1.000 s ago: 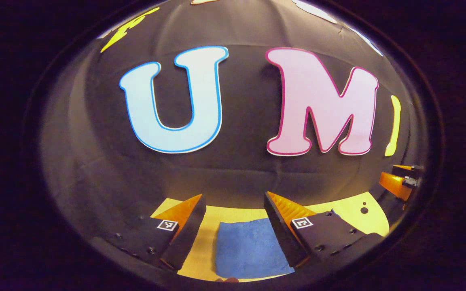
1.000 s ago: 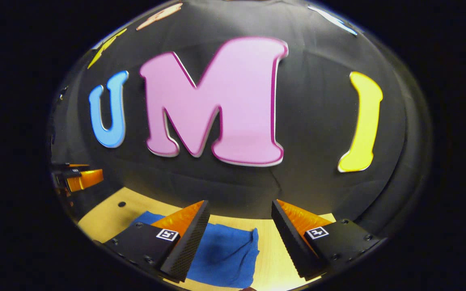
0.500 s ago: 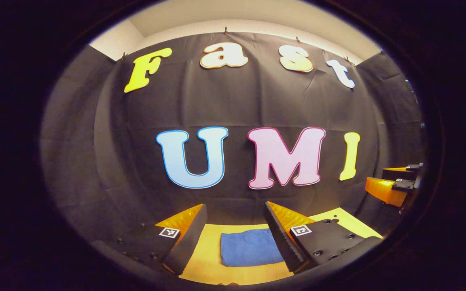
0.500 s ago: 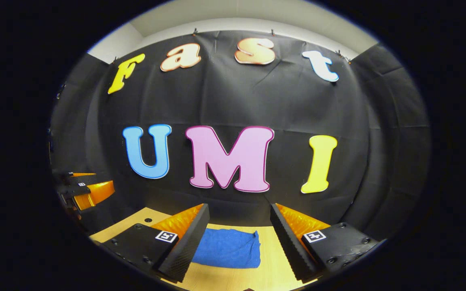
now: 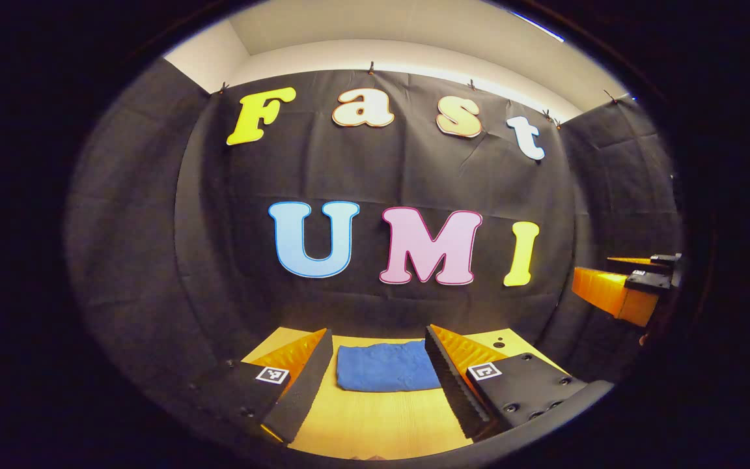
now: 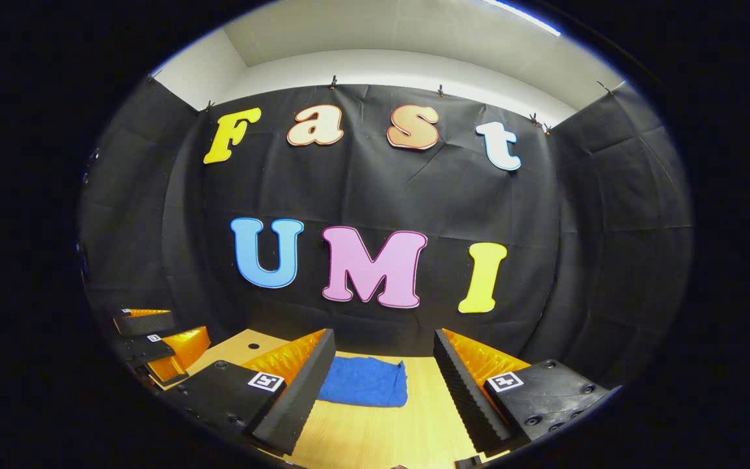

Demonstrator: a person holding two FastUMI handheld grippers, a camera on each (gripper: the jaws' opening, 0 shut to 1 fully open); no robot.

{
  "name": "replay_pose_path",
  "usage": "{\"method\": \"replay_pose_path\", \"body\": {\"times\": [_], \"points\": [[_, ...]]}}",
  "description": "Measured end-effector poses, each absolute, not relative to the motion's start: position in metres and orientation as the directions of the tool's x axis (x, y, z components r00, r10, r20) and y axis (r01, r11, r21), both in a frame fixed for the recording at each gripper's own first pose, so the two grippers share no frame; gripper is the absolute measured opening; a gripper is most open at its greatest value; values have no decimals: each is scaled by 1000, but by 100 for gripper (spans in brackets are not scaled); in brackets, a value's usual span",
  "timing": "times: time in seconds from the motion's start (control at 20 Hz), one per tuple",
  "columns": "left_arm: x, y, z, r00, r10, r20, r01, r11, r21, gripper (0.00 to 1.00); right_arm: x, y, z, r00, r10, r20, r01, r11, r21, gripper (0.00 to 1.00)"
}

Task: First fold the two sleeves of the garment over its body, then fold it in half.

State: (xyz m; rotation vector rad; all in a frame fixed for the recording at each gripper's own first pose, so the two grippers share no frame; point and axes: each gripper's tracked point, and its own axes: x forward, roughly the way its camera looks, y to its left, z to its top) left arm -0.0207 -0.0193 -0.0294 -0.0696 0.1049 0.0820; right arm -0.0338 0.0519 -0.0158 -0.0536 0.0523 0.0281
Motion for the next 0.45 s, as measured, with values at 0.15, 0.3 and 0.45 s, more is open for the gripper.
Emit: {"method": "replay_pose_path", "body": {"times": [0.15, 0.3, 0.45], "points": [[-46, -22, -9, 992, 115, -58, -120, 989, -90, 82, -65, 49, -8, 999, 31, -21, -31, 999, -4, 96], [-67, -33, 0, 989, 149, -16, -149, 988, -46, 84, -80, 30, -7, 999, 33, -20, -33, 999, -7, 96], [-78, -47, 2, 988, 150, -20, -151, 988, -37, 84, -81, 13, -4, 1000, 27, 4, -27, 1000, -15, 96]]}}
